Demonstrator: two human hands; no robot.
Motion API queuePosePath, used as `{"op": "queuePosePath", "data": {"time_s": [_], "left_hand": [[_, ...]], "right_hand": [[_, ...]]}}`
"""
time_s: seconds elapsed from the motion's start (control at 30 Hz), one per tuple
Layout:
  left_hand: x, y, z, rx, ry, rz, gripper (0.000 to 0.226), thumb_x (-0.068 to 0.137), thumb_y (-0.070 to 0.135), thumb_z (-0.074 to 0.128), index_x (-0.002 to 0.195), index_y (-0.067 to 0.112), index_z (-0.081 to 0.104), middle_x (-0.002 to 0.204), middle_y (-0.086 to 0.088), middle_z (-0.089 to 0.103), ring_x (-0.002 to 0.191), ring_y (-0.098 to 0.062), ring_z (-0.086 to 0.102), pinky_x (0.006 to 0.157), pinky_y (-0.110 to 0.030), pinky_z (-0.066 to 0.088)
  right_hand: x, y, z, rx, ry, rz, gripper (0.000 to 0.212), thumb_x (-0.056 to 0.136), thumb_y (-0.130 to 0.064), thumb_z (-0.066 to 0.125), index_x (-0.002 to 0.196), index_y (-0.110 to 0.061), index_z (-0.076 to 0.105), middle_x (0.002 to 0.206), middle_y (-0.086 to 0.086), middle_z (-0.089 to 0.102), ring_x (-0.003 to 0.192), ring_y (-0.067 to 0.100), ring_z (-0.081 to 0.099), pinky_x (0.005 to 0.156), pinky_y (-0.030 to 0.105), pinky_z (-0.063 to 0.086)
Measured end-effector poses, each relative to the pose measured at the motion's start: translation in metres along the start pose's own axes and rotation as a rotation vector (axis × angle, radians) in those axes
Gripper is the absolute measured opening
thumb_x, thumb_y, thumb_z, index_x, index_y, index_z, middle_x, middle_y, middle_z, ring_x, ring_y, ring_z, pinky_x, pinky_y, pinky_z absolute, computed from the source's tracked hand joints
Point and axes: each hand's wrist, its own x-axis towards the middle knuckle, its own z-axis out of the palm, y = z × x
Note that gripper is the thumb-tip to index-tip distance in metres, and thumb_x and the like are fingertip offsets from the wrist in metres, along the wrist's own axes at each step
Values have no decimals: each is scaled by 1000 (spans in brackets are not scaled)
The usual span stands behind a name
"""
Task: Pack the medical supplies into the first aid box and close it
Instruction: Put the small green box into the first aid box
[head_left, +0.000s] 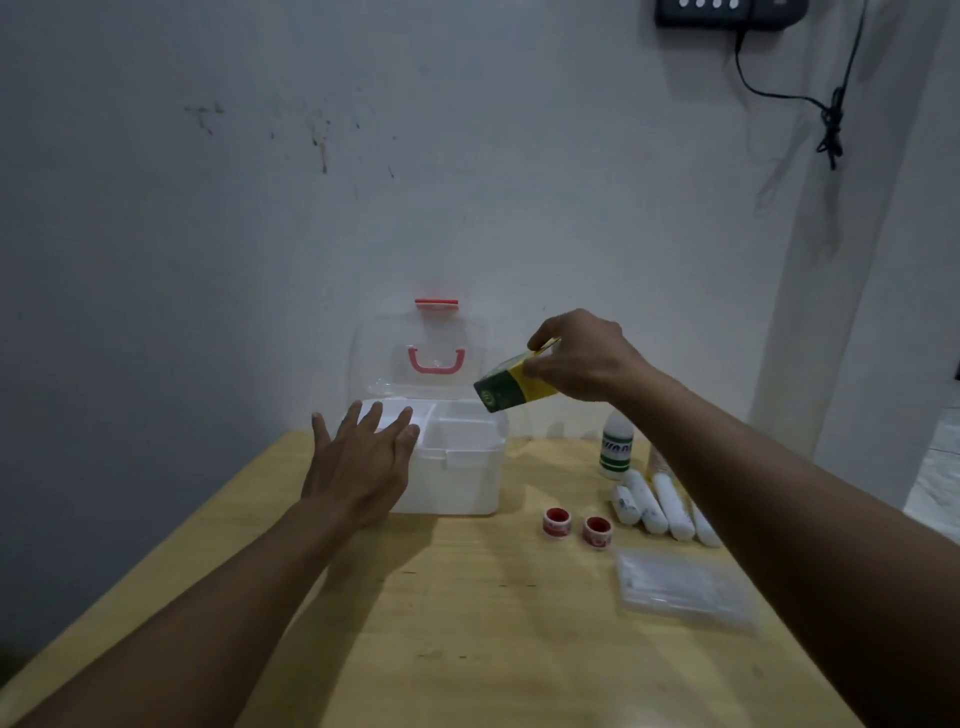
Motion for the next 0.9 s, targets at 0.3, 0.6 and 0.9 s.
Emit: {"op": "queuePosePath", "data": {"time_s": [0.3,0.6,0.9], "left_hand": [[-3,-5,5,-44,-11,30,68,94,55,-1,153,34,25,162,0,21,151,-21,7,118,-58,-1],[-2,-5,7,-98,-13,7,66,94,55,4,152,34,26,162,0,20,151,-21,12,120,-55,3],[2,-11,4,-82,-38,13,57,99,51,6,150,38,27,162,0,21,151,-21,10,119,-56,2]], "right_hand": [[25,-30,20,-43,-272,-95,35,88,-27,67,120,-12,68,108,3,62,94,18,56,73,24,42],[42,-32,69,-124,-423,-66,33,87,-25,70,117,-10,70,113,6,69,95,20,63,80,25,49],[47,-25,94,-194,-412,-89,40,85,-24,70,122,-9,67,113,6,69,95,22,65,87,33,57]]}}
